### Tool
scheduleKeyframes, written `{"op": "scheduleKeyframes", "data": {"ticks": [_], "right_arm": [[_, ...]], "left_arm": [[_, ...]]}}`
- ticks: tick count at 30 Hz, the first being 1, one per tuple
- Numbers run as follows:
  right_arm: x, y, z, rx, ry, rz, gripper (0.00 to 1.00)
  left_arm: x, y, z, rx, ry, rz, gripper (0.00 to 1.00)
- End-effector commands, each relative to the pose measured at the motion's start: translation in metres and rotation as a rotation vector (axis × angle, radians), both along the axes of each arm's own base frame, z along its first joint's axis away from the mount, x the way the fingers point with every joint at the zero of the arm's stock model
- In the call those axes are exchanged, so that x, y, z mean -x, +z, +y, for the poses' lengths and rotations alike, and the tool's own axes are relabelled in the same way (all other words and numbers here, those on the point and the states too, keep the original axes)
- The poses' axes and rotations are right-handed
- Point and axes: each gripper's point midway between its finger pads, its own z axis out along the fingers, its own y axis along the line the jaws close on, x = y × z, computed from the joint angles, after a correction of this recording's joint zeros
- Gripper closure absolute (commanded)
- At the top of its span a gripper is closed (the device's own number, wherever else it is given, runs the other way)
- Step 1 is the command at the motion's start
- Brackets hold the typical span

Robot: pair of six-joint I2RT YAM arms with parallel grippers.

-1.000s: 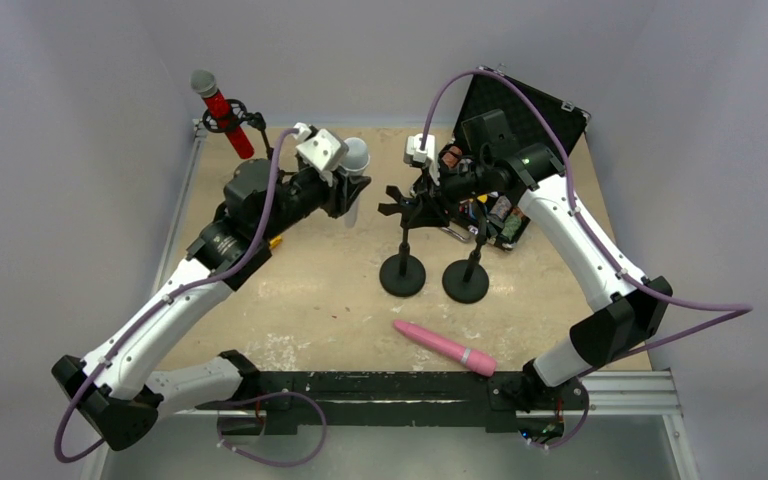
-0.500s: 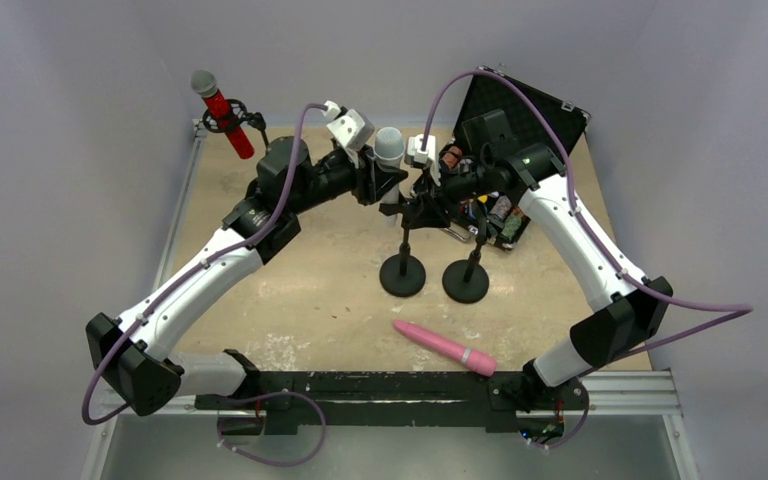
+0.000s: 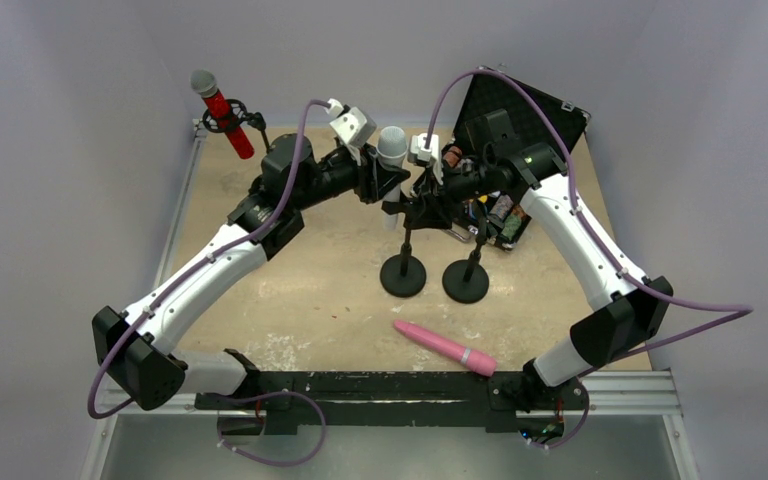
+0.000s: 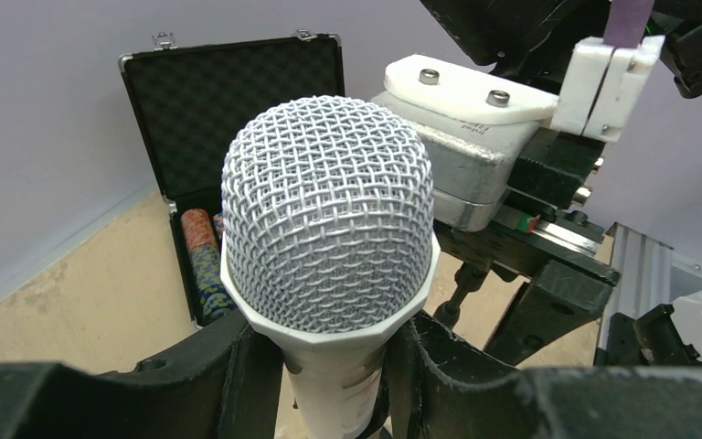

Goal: Attach the microphones to the stand

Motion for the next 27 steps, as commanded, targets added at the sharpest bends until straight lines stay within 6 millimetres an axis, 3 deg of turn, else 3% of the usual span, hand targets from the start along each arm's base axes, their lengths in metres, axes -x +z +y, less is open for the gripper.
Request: {"op": "scheduleKeyframes", "data": {"ticks": [1,7,12,19,22,27], "right_arm": [[0.028,0.028,0.008,-0.097,0.088,-0.006,0.37],[0.036,0.036,0.007,-0.118,0.101,-0.008,0.14],[0.04,0.043,0.001,-0.135,0.101,-0.021,0.09],[0.047,0.047,-0.009,-0.158,0.098,-0.04,0.06],[0.05,0.046,-0.012,-0.166,0.098,-0.044,0.05],[0.054,0.048,-0.014,-0.181,0.101,-0.055,0.04]], "left_arm": [[0.012,0.002,-0.004,-0.029,-0.062,-0.043,1.0],[0.017,0.0,-0.003,-0.049,-0.079,-0.023,1.0],[0.019,-0.001,-0.003,-0.052,-0.086,-0.006,0.97],[0.023,0.012,0.008,-0.023,-0.039,-0.002,0.36],[0.027,0.021,0.012,-0.011,-0.032,-0.018,0.26],[0.034,0.031,0.02,0.004,-0.019,-0.042,0.19]]}}
